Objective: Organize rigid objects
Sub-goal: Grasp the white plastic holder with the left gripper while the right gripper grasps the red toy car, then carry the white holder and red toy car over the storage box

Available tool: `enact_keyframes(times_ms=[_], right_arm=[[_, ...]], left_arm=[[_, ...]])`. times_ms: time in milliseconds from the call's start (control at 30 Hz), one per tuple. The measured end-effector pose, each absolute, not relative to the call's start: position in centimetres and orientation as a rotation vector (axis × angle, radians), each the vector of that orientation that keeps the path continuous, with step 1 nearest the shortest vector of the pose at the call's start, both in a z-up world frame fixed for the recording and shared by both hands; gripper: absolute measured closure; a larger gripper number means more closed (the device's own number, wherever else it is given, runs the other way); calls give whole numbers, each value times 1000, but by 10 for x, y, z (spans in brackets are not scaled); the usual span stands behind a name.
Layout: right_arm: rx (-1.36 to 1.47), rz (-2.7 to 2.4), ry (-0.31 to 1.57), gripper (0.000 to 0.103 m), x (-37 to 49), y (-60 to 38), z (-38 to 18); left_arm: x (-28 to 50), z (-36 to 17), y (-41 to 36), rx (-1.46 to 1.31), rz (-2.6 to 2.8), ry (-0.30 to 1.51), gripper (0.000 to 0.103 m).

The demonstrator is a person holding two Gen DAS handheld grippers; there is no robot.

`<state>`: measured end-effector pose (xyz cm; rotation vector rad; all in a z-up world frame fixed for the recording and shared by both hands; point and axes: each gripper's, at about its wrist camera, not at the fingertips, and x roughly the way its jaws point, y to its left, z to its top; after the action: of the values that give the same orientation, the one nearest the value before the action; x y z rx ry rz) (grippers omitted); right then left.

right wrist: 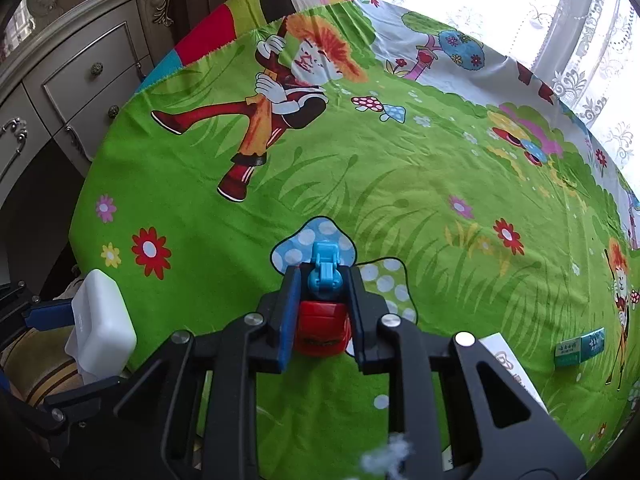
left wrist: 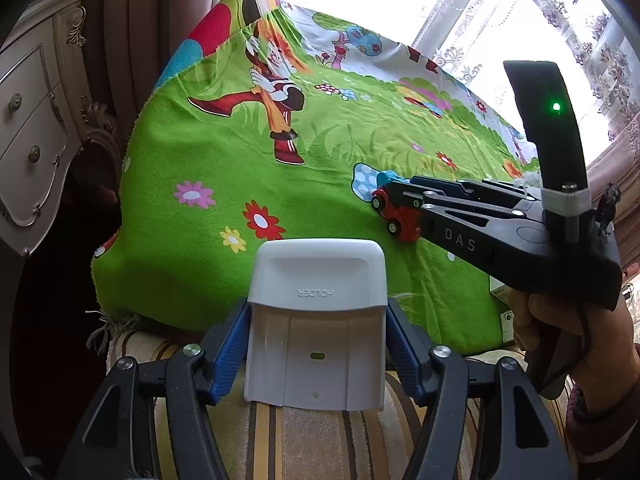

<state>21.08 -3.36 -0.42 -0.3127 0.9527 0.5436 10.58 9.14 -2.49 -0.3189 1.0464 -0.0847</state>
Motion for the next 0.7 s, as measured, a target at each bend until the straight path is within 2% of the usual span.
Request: enact_keyframes(times_ms=[100, 167, 700], right_arm=[[-308, 550, 948, 77, 208, -36, -2], [-308, 549, 939, 84, 206, -38, 1], [-245, 522, 916, 84, 182, -75, 26]], left_arm=[[106, -25, 93, -323, -86, 1047, 38], [107, -25, 93, -323, -86, 1048, 38], [105, -18, 86, -299, -95, 1031, 38]])
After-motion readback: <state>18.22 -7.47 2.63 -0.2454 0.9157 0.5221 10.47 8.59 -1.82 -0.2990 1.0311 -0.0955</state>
